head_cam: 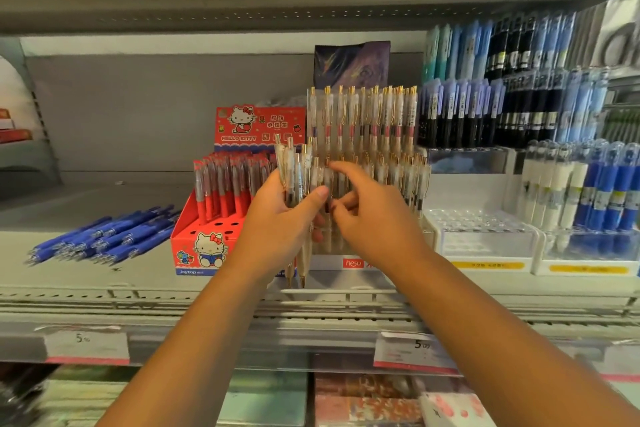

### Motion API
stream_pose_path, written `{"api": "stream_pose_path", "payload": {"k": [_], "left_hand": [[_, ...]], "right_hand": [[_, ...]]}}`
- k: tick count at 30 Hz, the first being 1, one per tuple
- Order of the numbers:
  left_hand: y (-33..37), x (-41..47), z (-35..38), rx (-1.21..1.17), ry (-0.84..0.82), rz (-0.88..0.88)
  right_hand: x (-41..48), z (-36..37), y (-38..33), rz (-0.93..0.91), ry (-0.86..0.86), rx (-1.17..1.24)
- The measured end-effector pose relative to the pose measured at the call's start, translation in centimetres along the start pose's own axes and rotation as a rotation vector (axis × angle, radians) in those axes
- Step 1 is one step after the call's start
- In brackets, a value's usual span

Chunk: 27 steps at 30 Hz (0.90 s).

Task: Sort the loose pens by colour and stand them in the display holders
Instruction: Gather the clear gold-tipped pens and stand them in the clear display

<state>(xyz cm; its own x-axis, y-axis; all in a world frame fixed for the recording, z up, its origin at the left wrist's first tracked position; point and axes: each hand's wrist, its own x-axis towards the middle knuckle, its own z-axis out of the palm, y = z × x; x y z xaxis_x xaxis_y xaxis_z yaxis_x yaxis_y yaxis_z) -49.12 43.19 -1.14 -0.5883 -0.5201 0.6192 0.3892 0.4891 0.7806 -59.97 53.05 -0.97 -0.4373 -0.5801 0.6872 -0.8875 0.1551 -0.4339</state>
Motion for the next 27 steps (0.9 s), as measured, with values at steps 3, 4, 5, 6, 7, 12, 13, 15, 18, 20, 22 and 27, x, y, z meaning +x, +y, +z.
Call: {"api": "stream_pose_path", "payload": {"k": [3,4,5,6,7,12,13,15,18,20,22,27], "left_hand": [[-0.1,0.0,0.0,0.031,-0.01,-0.013],[-0.1,0.1,0.0,0.043,-0.019,-0.012],[-0.1,0.1,0.0,0.052,-0.033,-0.007],[0.0,0.1,0.1,0.055,-0.053,0.006],[0.0,0.0,0.2,0.057,-0.076,0.023],[-0.2,0.0,0.4,0.058,-0.152,0.028],[-0.2,0.0,0.4,0.055,-0.161,0.033],[-0.1,-0.1,0.3,0.062,-0.176,0.065],[-0.1,-0.1,0.3,0.027,-0.169,0.071],[-0.2,0.0,0.2,0.002,-0.112,0.047],[-0.3,0.1,0.0,-0.015,-0.041,0.031],[-0.3,0.3,-0.2,-0.105,0.023,-0.029]], "right_hand": [[-0.1,-0.2,0.0,-0.007,0.142,0.086],[-0.1,-0.3,-0.1,0.009,0.179,0.178],[-0.2,-0.5,-0.2,0.025,0.189,0.295],[-0.2,-0.6,-0.4,0.037,0.166,0.397],[-0.2,-0.7,-0.5,0.043,0.123,0.459],[-0.2,-1.1,-0.4,0.082,0.01,0.593],[-0.1,-1.1,-0.3,0.098,0.014,0.626],[-0.1,-1.2,-0.1,0.132,0.035,0.682],[0.1,-1.2,0.0,0.147,0.098,0.693],[0.2,-1.2,0.0,0.13,0.158,0.687],[0.2,-1.3,-0.1,0.119,0.232,0.719],[0.2,-1.8,-0.1,0.068,0.441,0.703]]}}
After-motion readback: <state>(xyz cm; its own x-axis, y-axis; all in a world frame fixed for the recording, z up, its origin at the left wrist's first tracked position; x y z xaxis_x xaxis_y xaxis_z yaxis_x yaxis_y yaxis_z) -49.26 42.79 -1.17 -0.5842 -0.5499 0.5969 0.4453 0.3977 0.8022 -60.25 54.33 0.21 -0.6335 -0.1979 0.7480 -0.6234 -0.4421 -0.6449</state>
